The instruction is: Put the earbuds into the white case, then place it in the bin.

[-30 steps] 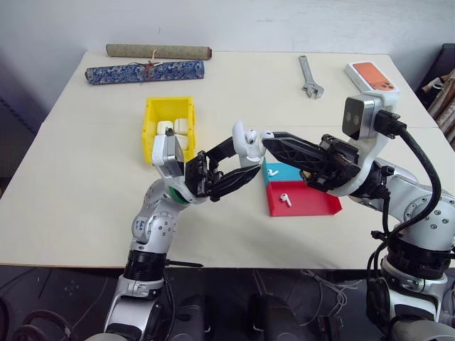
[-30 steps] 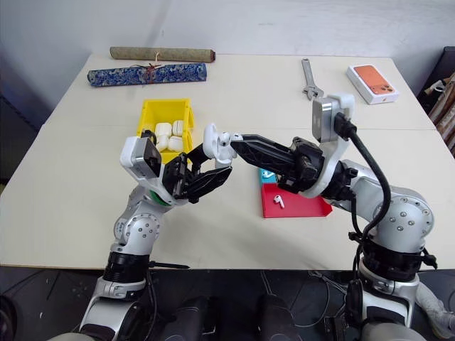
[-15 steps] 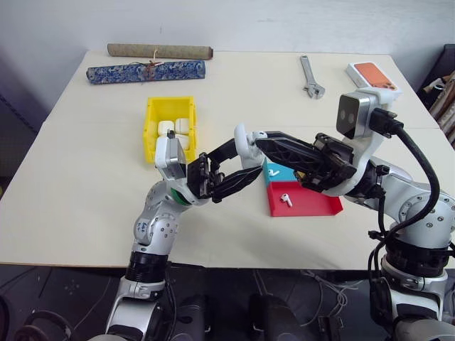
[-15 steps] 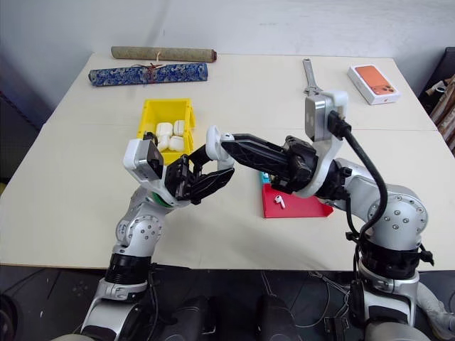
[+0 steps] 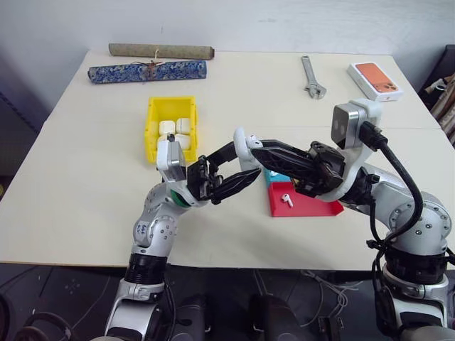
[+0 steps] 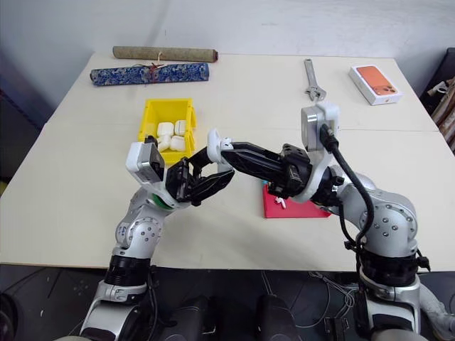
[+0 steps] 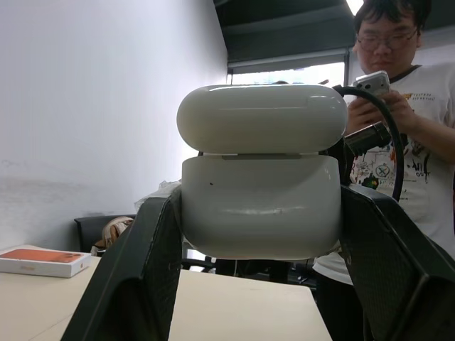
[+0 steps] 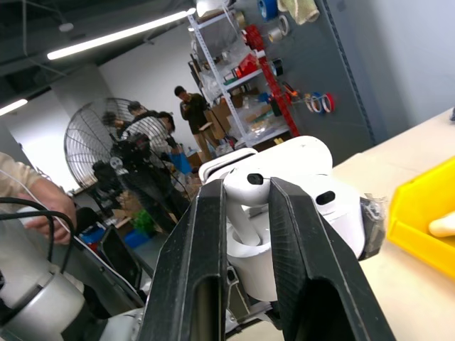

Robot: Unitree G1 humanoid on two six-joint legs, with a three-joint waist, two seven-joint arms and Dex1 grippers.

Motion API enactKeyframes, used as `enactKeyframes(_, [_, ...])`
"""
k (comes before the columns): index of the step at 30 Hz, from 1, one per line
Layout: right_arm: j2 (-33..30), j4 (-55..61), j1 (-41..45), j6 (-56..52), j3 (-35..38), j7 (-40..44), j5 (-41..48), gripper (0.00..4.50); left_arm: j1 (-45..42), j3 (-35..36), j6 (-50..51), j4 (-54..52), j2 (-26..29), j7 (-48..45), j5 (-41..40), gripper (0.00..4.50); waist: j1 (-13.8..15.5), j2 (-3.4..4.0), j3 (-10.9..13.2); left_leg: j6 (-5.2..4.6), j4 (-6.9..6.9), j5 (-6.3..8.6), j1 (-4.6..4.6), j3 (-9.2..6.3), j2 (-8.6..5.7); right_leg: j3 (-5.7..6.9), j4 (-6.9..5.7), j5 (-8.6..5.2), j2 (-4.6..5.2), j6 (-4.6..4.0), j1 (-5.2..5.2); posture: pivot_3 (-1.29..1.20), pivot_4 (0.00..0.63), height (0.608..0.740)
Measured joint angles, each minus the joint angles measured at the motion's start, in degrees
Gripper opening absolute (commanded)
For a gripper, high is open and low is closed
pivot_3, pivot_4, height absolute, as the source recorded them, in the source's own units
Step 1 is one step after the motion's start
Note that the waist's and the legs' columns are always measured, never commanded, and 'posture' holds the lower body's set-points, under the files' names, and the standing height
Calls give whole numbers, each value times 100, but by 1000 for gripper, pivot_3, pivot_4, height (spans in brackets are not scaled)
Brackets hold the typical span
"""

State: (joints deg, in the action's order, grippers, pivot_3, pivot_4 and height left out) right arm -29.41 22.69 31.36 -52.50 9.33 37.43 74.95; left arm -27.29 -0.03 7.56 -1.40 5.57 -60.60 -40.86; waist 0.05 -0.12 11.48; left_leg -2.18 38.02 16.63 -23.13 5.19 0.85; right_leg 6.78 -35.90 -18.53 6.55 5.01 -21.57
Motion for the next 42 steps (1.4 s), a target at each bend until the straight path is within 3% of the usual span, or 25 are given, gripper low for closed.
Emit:
enactKeyframes(5, [-440, 205, -114, -81, 59, 105, 123, 2998, 4, 121, 3, -5, 21, 11, -4, 2795, 6, 0, 0, -1, -1, 1, -1, -3, 0, 1, 3, 0, 1, 0, 0, 0, 150, 740])
enactKeyframes(10, [-1373, 269, -618, -497, 453, 464, 643, 2998, 83, 158, 66, -153, 237, -2, -17, 2795, 62, -3, 2, -13, 0, 8, -4, 1, 0, 0, 25, 2, 4, 3, 4, 0, 150, 740])
enactKeyframes(13, [-1663, 145, -697, -442, 772, 544, 596, 2359, 167, 153, 83, -234, 496, -1, 104, 2795, 52, -4, 2, -13, 0, 8, 1, 2, 0, 0, 30, 2, 3, 3, 3, 0, 150, 740])
enactKeyframes(16, [-1807, 123, -686, 0, 831, 737, -93, 1355, 231, 32, -357, -164, 1020, -51, 821, 2795, 54, -3, 2, -11, 0, 7, 3, 7, 0, -1, 28, 2, 2, 3, 0, 0, 150, 740])
enactKeyframes(20, [-1882, 205, -378, 758, 43, 1222, -1493, 40, 293, -379, -938, 292, 1704, -160, 1997, 2795, 43, -3, 2, -11, -2, 8, 0, 17, 0, -11, 27, 2, 1, 3, -10, 0, 150, 740])
enactKeyframes(25, [-1384, 414, 181, 987, -1103, 1345, -2334, 40, 234, -706, -891, 269, 1697, 16, 2368, 2795, 64, -3, 2, -8, -2, 9, -5, 8, 1, -7, 12, 2, 7, 3, -12, 0, 150, 740])
enactKeyframes(32, [-1102, 426, 349, 1036, -1983, 1115, -3366, 40, 222, -796, -828, 127, 1644, 118, 2368, 2795, 98, -3, 2, -7, 0, 9, -5, 8, 0, -3, 8, 2, 7, 4, -9, 0, 150, 740])
enactKeyframes(37, [-1255, 378, 20, 1369, -1936, 1251, -3792, 40, 282, -786, -689, 40, 1626, 198, 2362, 2795, 133, -4, 2, -8, 0, 10, -5, 6, 0, 3, 9, 2, 7, 5, -5, 0, 150, 740])
enactKeyframes(42, [-1664, 135, -915, 1631, -1196, 1628, -3844, 40, 475, -533, -337, -368, 1709, 279, 1976, 2795, 127, -9, 2, -11, 0, 11, -5, 6, 0, 3, 14, 5, 7, 10, 0, 0, 150, 740])
